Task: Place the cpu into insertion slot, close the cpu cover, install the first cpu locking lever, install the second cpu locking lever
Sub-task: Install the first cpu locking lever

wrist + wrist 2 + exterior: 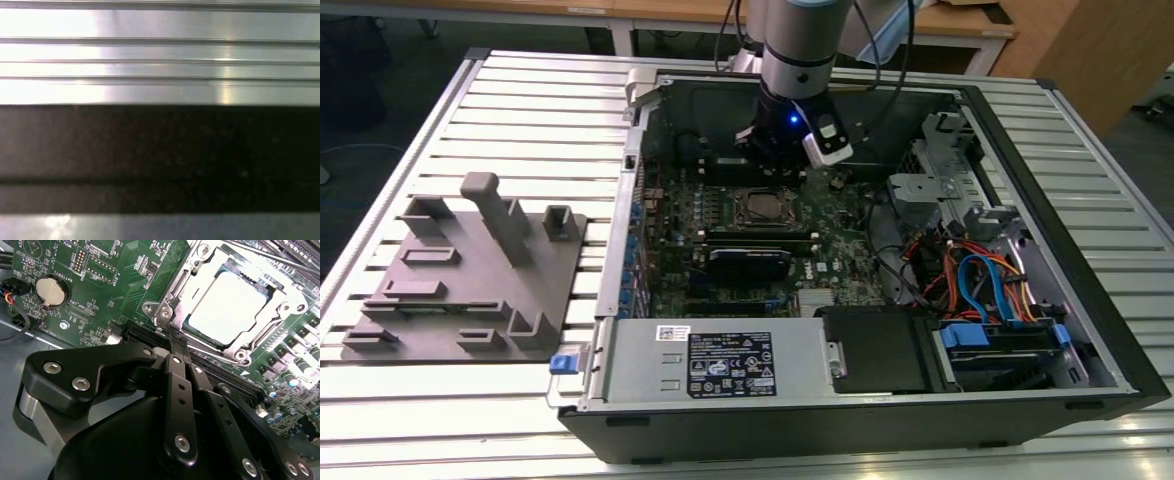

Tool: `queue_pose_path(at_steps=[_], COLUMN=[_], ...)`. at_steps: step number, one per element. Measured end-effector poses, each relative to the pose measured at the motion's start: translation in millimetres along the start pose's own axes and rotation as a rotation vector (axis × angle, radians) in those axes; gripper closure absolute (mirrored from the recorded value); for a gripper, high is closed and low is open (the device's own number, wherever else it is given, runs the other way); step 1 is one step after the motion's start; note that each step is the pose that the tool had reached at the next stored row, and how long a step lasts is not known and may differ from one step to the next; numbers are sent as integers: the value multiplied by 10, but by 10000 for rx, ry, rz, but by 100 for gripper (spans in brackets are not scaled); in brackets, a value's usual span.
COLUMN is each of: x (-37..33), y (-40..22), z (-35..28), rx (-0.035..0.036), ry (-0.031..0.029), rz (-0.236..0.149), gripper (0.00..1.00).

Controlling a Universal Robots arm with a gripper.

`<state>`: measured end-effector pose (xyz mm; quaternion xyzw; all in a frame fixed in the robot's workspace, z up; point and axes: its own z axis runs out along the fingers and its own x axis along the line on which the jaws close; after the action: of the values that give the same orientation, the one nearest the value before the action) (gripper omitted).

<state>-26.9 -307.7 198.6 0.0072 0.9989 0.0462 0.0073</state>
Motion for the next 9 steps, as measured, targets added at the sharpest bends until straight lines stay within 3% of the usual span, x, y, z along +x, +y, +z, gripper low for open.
queue_pose_path(at_steps=[9], x=[-1], y=[2], z=[-24], rx=[-2], ry=[-2], rz=[0], gripper=[90])
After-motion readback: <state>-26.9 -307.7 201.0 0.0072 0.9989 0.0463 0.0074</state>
